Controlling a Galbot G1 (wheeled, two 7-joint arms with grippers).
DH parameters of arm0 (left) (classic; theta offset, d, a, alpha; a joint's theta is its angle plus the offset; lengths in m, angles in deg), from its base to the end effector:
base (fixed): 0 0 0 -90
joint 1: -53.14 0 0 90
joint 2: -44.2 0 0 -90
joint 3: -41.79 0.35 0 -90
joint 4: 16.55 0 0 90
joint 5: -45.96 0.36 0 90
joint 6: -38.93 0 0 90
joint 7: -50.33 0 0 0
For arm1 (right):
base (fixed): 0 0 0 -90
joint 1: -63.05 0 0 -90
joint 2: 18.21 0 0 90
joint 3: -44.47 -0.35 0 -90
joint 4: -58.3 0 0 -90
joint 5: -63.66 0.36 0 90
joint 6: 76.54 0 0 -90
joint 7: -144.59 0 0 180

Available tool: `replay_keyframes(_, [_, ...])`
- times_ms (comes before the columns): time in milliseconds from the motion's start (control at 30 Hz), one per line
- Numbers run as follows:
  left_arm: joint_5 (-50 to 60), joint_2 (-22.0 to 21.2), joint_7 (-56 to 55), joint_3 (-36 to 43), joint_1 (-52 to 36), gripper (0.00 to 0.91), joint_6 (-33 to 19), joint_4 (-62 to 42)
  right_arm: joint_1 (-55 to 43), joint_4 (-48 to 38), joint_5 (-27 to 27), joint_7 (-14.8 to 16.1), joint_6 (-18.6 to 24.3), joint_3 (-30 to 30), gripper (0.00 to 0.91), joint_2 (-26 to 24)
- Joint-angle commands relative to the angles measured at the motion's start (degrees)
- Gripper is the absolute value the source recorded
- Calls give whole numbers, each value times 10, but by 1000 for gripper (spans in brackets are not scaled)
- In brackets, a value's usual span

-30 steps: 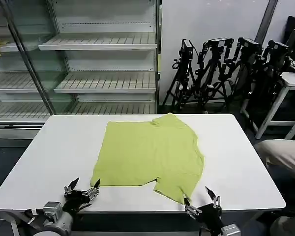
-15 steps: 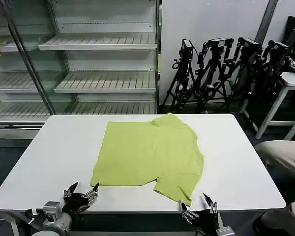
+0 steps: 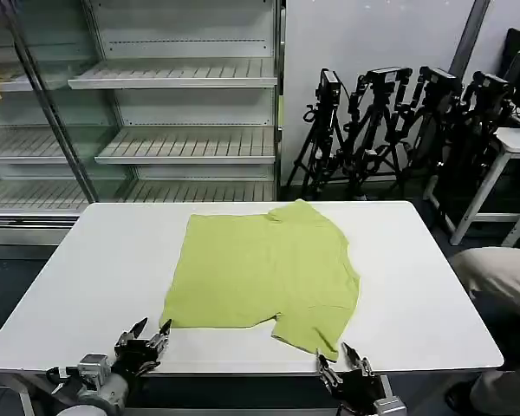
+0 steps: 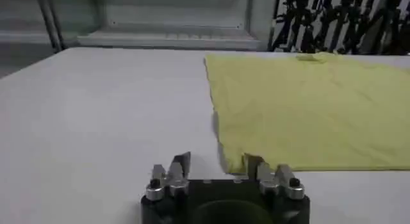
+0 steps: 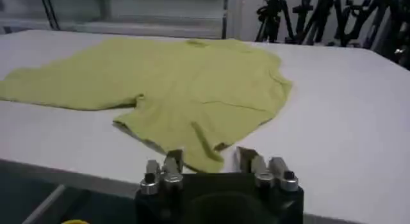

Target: Fold and organize the clothes.

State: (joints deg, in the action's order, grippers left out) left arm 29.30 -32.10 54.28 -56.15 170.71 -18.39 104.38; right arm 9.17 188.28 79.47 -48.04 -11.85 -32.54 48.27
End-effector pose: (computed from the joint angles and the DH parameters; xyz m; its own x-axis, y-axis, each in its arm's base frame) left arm 0.2016 0.0805 -0.2747 -0.8768 0.0826 0.4737 0.0683 0.9965 -0.0474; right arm 0.1384 0.0095 -0.2664 -0.8689 -0.1992 0.4531 -0.2264 0.9740 -0.0061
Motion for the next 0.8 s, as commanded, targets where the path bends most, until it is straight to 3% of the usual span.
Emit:
replay_keyframes(33, [4,1,4,1,1,20,4,-2,-6,-4,7,-1,-7,6,0,1])
replay_keyframes(433, [6,-2,15,3,-6,20,4,6,-35,26,10,15,1,-17,0,-7])
replay_keyframes(800, [-19,10,4,17,-102,20,4,-9,-185,-19,59,18,-53,-32,0,-10])
